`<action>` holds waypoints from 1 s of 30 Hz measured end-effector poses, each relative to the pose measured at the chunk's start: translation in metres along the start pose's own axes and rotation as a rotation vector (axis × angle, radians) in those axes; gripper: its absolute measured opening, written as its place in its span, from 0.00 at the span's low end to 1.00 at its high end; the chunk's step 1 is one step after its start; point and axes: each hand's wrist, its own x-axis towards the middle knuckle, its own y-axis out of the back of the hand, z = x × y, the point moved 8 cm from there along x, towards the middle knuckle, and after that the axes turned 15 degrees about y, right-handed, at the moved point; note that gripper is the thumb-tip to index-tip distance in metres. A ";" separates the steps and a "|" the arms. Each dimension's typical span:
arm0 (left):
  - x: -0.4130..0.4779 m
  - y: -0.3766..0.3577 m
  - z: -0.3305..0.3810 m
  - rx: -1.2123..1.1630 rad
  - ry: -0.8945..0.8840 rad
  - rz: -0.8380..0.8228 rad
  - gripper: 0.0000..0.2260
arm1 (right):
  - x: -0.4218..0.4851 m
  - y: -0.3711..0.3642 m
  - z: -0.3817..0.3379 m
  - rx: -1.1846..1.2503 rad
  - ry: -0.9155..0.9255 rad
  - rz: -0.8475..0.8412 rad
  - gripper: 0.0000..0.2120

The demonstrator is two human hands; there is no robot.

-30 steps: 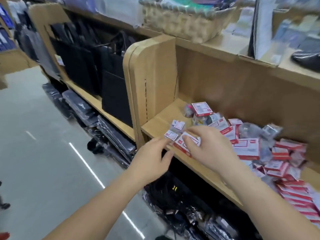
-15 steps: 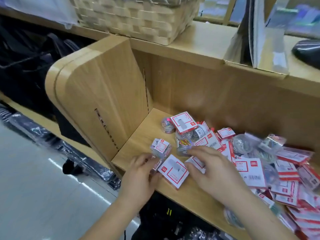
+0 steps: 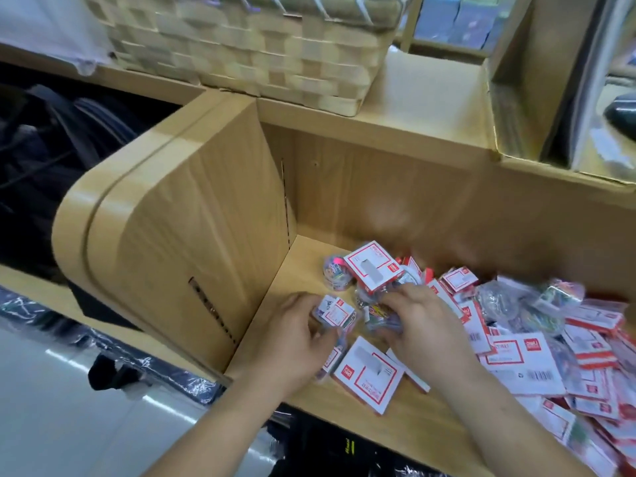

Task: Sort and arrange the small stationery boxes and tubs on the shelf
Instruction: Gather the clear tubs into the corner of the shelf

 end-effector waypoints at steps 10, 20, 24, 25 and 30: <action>0.017 -0.005 -0.008 -0.132 0.147 0.074 0.22 | -0.010 0.036 0.019 0.555 -0.219 0.276 0.11; -0.005 0.017 0.016 -0.296 0.039 0.075 0.20 | 0.017 0.042 0.024 0.815 -0.277 0.304 0.12; -0.019 0.017 0.066 -0.442 -0.097 -0.023 0.30 | 0.040 0.036 -0.004 0.976 -0.234 0.218 0.15; -0.019 0.023 0.065 -0.436 -0.078 0.043 0.29 | 0.043 0.034 -0.011 0.984 -0.211 0.191 0.16; -0.008 0.049 0.014 0.000 0.100 0.363 0.30 | 0.060 0.059 0.002 0.435 0.037 0.278 0.17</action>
